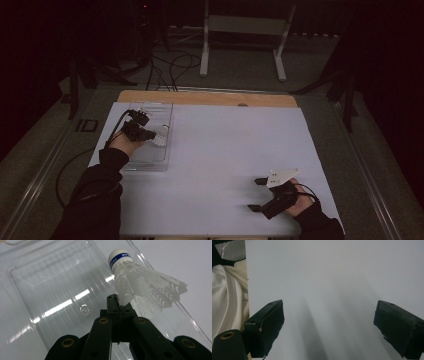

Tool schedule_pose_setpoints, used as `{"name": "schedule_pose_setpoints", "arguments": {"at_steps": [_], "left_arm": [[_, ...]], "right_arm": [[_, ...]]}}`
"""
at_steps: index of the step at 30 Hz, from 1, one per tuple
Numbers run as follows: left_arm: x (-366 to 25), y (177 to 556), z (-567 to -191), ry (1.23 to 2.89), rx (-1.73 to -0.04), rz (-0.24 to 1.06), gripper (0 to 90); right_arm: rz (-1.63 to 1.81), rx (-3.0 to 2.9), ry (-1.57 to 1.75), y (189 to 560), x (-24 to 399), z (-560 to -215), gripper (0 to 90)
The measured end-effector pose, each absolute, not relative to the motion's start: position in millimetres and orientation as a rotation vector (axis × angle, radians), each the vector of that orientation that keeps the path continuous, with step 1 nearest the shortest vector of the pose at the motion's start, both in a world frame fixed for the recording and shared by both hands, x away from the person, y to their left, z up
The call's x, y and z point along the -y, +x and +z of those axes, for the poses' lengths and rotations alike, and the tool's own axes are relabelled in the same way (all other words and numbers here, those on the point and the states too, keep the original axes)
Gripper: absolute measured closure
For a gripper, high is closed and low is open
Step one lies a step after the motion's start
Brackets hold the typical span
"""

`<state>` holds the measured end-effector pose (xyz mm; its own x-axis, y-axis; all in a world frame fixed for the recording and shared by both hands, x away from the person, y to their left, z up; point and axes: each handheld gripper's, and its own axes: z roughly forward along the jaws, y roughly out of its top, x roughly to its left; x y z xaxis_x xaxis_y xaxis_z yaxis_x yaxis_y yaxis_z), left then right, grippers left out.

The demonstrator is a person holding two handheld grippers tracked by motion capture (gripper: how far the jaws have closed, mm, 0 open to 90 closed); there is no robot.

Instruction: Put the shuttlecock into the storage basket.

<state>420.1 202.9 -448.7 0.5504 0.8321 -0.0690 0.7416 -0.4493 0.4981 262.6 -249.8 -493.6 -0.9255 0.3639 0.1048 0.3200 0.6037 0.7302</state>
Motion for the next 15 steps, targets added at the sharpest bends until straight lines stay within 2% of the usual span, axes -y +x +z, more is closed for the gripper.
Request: {"name": "schedule_pose_setpoints", "arguments": {"at_steps": [2, 5, 6, 7, 9, 13, 15], "left_arm": [[-202, 420, -450, 2.328, -1.269, 0.229, 88.9], [-200, 420, -451, 2.347, -1.278, 0.229, 77.1], [-198, 420, -452, 2.356, -1.294, 0.225, 77.1], [-198, 420, -452, 2.366, -1.294, 0.226, 66.6], [-195, 419, -451, 2.367, -1.3, 0.245, 58.7], [-192, 417, -447, 2.382, -1.324, 0.27, 27.1], [-191, 417, -443, 2.376, -1.339, 0.258, 17.8]], "right_arm": [[1.243, -2.766, 0.59, 263, 250, -493, 9.4], [1.243, -2.767, 0.591, 262, 250, -493, 9.4], [1.244, -2.767, 0.591, 262, 250, -493, 9.4], [1.241, -2.768, 0.59, 262, 250, -493, 9.4], [1.239, -2.769, 0.591, 263, 250, -493, 9.4], [1.241, -2.767, 0.595, 262, 250, -493, 9.5], [1.243, -2.767, 0.592, 262, 250, -493, 9.4]]}}
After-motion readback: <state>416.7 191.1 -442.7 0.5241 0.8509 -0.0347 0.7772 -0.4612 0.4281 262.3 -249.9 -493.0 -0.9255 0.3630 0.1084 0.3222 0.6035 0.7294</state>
